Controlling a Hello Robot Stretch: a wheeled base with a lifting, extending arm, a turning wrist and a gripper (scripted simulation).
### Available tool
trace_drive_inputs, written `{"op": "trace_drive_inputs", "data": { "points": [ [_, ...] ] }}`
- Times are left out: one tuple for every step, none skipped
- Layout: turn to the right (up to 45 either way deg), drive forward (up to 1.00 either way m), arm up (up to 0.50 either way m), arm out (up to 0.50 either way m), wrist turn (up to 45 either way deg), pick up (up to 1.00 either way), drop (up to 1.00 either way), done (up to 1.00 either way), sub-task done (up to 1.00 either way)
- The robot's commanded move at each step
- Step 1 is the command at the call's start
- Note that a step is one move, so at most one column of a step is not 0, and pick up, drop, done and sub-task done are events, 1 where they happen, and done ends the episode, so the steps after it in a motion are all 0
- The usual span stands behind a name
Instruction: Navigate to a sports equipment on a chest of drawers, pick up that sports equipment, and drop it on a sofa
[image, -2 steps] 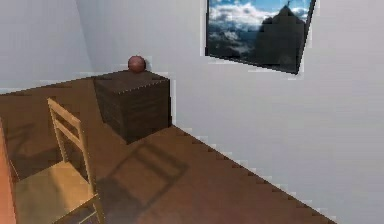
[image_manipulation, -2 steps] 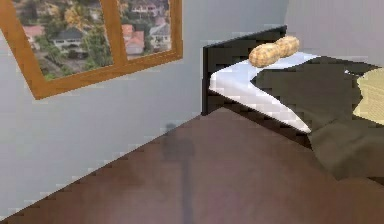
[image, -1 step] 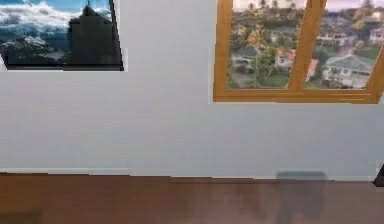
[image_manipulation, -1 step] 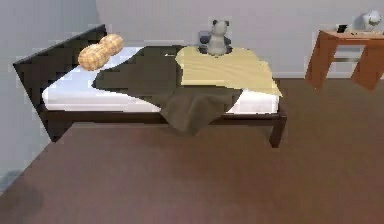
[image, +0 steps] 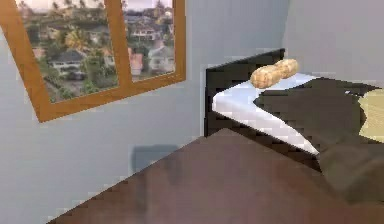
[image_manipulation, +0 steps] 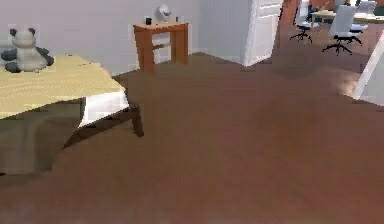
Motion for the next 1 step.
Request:
{"op": "trace_drive_inputs", "data": {
  "points": [
    [45.0,0.0,0.0,0.0,0.0,0.0,0.0,0.0,0.0]
  ]
}}
